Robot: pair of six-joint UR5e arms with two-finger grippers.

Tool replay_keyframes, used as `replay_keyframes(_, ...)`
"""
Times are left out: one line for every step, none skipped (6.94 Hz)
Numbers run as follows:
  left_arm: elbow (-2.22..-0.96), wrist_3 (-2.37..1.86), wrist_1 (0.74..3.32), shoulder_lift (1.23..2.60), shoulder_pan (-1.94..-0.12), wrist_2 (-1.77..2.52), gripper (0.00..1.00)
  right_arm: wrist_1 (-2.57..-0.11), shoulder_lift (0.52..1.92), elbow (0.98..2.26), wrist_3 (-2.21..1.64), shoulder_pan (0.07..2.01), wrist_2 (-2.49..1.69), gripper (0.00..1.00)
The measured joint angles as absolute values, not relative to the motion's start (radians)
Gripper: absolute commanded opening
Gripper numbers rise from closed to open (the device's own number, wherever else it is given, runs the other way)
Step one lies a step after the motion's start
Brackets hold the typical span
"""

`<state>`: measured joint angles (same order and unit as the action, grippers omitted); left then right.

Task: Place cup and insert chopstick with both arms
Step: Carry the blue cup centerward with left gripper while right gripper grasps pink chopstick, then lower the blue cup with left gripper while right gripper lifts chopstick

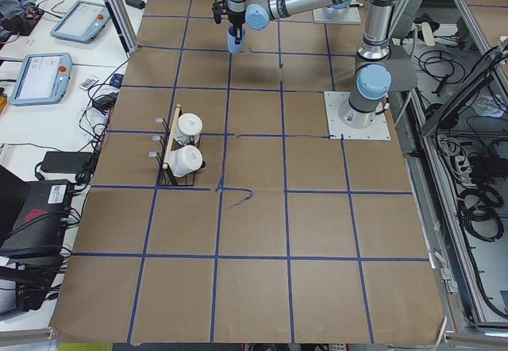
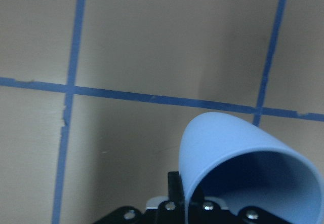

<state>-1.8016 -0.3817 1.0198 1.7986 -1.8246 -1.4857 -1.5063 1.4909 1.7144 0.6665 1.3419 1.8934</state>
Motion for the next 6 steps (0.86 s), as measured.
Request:
replay_keyframes(-1.791,-0.422,0.975,1.832,-1.877,-1.489,0.0,-1.543,1.49,1.742,0.735,1.326,1.955,1.0)
replay_keyframes(-1.768,-0.453,0.951,1.868,-1.92,-1.497,0.0,-1.567,1.486,1.755,0.787,1.301,2.007,1.0)
replay_keyframes(-1.743,-0.477,0.942,1.901,-1.953,-1.51,0.0,-1.588,1.48,1.757,0.823,1.278,2.036,1.0)
replay_keyframes(-1.725,-0.494,0.938,1.927,-1.979,-1.524,0.0,-1.604,1.476,1.759,0.839,1.264,2.049,1.0)
replay_keyframes(-1.715,-0.505,0.937,1.948,-1.995,-1.529,0.0,-1.613,1.469,1.769,0.848,1.253,2.057,0.98)
replay_keyframes(-1.71,-0.511,0.934,1.966,-2.004,-1.53,0.0,-1.62,1.457,1.782,0.853,1.236,2.064,0.84)
